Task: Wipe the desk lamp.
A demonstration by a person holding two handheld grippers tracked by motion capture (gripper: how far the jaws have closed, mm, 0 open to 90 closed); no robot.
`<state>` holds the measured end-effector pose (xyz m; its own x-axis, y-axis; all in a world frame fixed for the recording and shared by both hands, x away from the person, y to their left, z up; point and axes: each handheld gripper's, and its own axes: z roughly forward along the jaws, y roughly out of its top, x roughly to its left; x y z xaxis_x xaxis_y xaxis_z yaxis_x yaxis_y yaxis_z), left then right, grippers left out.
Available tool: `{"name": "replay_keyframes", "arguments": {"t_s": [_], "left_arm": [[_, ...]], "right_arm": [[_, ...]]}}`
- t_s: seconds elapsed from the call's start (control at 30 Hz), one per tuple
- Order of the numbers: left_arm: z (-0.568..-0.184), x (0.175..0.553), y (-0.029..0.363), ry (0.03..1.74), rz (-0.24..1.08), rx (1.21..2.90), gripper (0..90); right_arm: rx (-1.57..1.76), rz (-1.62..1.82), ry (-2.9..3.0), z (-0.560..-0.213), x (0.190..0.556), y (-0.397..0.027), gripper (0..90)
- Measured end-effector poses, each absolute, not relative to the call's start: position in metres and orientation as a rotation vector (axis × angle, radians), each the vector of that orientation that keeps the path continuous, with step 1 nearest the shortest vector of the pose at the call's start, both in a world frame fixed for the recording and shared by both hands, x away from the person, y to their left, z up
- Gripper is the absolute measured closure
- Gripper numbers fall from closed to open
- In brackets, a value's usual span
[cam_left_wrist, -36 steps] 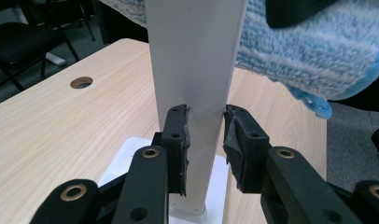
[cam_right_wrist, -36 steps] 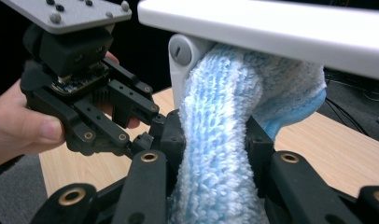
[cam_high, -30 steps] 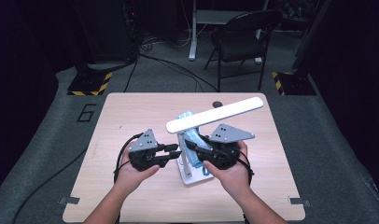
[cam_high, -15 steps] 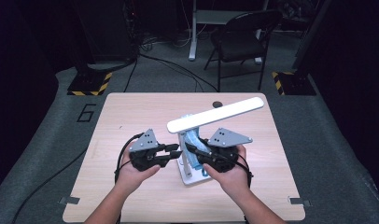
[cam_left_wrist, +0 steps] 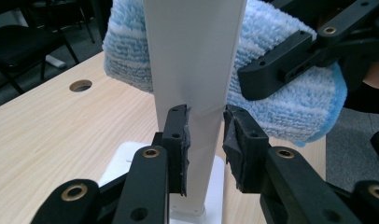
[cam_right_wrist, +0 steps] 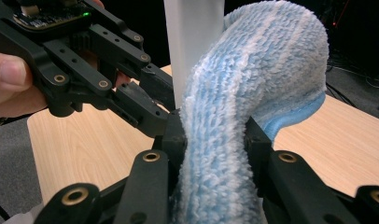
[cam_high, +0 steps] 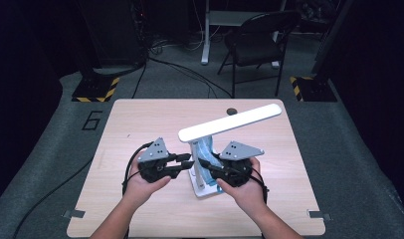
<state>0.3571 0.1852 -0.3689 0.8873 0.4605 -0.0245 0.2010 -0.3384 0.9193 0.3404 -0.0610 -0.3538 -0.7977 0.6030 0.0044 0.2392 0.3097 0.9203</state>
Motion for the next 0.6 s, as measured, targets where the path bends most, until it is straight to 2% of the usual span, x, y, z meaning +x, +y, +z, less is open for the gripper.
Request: {"name": "replay_keyframes", "arguments": {"t_s": [0.6], "left_arm": [[-0.368, 0.357, 0.187, 0.486, 0.284, 1.923, 70.3]], "right_arm": [[0.742, 1.515, 2.207, -0.339, 0.34, -0.059, 69.2]]}}
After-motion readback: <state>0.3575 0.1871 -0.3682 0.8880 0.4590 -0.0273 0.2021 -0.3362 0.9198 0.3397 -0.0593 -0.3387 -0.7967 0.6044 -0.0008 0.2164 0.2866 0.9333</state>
